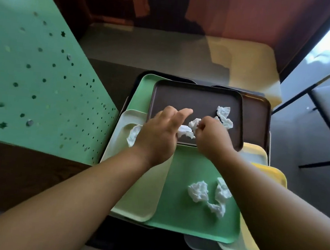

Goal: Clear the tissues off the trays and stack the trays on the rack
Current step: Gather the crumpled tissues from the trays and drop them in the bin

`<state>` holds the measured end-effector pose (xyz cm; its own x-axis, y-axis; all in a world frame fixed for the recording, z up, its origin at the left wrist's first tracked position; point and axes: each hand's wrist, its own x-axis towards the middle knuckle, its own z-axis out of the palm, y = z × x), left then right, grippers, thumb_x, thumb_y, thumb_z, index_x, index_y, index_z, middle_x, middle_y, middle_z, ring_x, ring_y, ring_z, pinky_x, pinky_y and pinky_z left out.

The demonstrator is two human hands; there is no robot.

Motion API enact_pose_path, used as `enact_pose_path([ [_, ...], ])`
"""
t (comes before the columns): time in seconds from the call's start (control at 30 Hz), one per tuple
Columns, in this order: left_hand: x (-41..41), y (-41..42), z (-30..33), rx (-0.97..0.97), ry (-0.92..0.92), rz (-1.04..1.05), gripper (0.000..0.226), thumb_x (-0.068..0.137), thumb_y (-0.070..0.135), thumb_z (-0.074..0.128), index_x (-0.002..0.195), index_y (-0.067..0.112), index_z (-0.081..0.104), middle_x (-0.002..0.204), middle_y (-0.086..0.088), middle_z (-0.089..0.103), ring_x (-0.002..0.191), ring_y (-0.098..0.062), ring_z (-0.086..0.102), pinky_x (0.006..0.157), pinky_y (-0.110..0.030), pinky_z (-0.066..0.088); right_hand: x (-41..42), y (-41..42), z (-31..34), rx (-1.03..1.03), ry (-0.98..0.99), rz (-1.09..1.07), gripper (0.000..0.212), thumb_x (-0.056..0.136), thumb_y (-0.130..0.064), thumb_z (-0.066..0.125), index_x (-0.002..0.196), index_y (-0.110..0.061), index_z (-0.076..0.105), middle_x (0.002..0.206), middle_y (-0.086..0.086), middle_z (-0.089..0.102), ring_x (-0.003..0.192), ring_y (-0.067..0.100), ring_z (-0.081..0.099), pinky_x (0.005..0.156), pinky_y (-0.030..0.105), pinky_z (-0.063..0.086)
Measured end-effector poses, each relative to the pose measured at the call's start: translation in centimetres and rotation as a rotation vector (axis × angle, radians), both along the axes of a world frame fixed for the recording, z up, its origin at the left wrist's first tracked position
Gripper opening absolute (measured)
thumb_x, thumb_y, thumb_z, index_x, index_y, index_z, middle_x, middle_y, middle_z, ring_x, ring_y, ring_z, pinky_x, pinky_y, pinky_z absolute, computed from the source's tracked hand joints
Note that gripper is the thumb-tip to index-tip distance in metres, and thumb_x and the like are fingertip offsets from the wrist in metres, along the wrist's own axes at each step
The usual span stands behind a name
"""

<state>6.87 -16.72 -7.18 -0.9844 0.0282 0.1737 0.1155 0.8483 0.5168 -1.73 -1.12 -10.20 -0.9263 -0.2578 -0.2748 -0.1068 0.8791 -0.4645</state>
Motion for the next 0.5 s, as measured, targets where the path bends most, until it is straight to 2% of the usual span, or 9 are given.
enact_pose_path([
  [0.13, -4.5, 4.6, -1.0, 0.017, -0.199, 0.026, 0.059, 0.092, 0.017, 0.054, 0.149, 0.020, 0.041, 0.128, -0.015, 0.049, 0.105, -0.041, 0.057, 0.077, -0.044, 0.045, 1.6, 5.1, 1.9, -0.113, 0.019, -0.171, 0.005, 0.092, -0.014, 0.062, 0.087, -0.014, 0.063, 0.088, 0.006, 0.064, 0.075, 0.027, 0.056, 0.061, 0.030, 0.034],
  [0.2, -6.8, 6.4, -1.7, -0.047, -0.299, 0.038, 0.061, 0.092, 0.018, 0.056, 0.149, 0.026, 0.035, 0.131, -0.013, 0.044, 0.104, -0.042, 0.060, 0.079, -0.046, 0.047, 2.0, 7.6, 2.6, -0.145, 0.013, -0.219, 0.005, 0.094, -0.016, 0.062, 0.089, -0.016, 0.062, 0.090, 0.005, 0.063, 0.071, 0.019, 0.054, 0.056, 0.028, 0.034],
  [0.3, -9.6, 8.5, -3.2, -0.180, -0.402, -0.004, 0.062, 0.093, 0.016, 0.050, 0.149, 0.029, 0.029, 0.135, -0.011, 0.038, 0.106, -0.042, 0.061, 0.083, -0.048, 0.048, 2.3, 10.8, 2.9, -0.163, 0.036, -0.297, 0.009, 0.097, -0.018, 0.060, 0.104, -0.014, 0.064, 0.106, 0.003, 0.054, 0.082, 0.020, 0.053, 0.071, 0.026, 0.037],
  [0.37, -10.8, 9.6, -4.0, -0.234, -0.449, -0.048, 0.067, 0.092, 0.018, 0.053, 0.152, 0.029, 0.026, 0.142, -0.009, 0.035, 0.110, -0.040, 0.061, 0.086, -0.048, 0.048, 2.5, 12.4, 2.8, -0.177, 0.050, -0.348, 0.012, 0.098, -0.018, 0.059, 0.109, -0.013, 0.064, 0.112, 0.002, 0.049, 0.088, 0.020, 0.053, 0.079, 0.025, 0.037],
  [0.5, -12.2, 9.9, -5.7, -0.331, -0.491, -0.094, 0.062, 0.092, 0.028, 0.055, 0.149, 0.031, 0.032, 0.152, -0.006, 0.033, 0.114, -0.039, 0.060, 0.084, -0.044, 0.049, 3.1, 14.4, 2.0, -0.173, 0.057, -0.380, 0.010, 0.098, -0.019, 0.059, 0.107, -0.016, 0.063, 0.109, 0.000, 0.059, 0.093, 0.019, 0.056, 0.082, 0.032, 0.044],
])
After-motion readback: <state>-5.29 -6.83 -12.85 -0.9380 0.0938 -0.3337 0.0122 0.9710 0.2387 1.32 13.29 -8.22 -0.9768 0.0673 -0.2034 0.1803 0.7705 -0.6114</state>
